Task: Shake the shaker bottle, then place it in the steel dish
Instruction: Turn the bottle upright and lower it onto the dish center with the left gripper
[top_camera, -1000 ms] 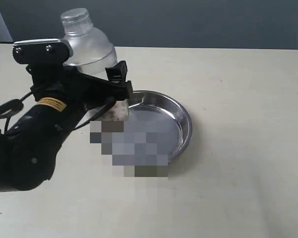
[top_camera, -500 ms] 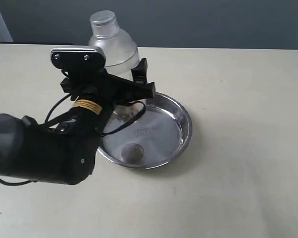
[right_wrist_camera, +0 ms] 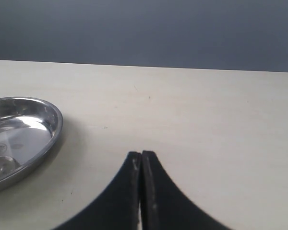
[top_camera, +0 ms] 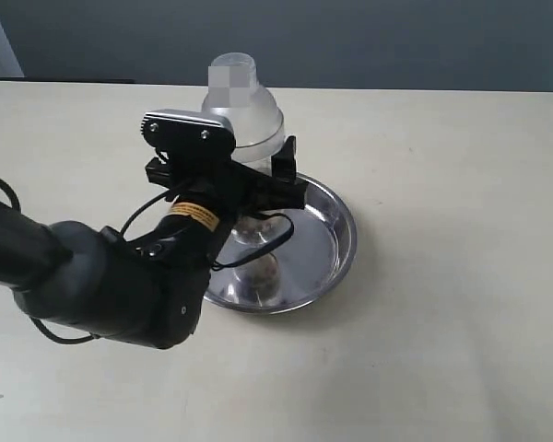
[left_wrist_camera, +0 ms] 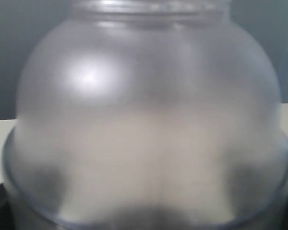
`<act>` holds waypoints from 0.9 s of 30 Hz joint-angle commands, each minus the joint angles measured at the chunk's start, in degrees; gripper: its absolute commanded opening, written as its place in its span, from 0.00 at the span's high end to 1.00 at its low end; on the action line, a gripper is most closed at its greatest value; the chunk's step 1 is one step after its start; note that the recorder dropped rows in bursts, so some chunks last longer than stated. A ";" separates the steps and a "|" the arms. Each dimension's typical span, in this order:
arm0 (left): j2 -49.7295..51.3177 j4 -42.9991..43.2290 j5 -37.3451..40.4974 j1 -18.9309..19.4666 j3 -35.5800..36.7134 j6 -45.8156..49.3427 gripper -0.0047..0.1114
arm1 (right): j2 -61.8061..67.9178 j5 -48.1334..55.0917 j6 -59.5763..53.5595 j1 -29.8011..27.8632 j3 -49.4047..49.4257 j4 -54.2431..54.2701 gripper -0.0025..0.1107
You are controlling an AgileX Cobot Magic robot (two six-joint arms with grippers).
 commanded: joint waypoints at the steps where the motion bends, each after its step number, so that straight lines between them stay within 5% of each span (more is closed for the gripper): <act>1: -0.19 1.12 -3.78 0.01 -0.65 -0.28 0.96 | -0.22 -0.50 -0.03 0.21 0.07 -0.10 0.98; 13: -0.19 1.76 -1.33 0.01 -0.65 -3.26 0.96 | -0.22 -0.50 -0.03 0.21 0.07 -0.10 0.98; 27: 5.89 14.22 -1.15 2.32 -1.14 -4.46 0.95 | -0.22 -0.50 -0.03 0.21 0.07 -0.10 0.98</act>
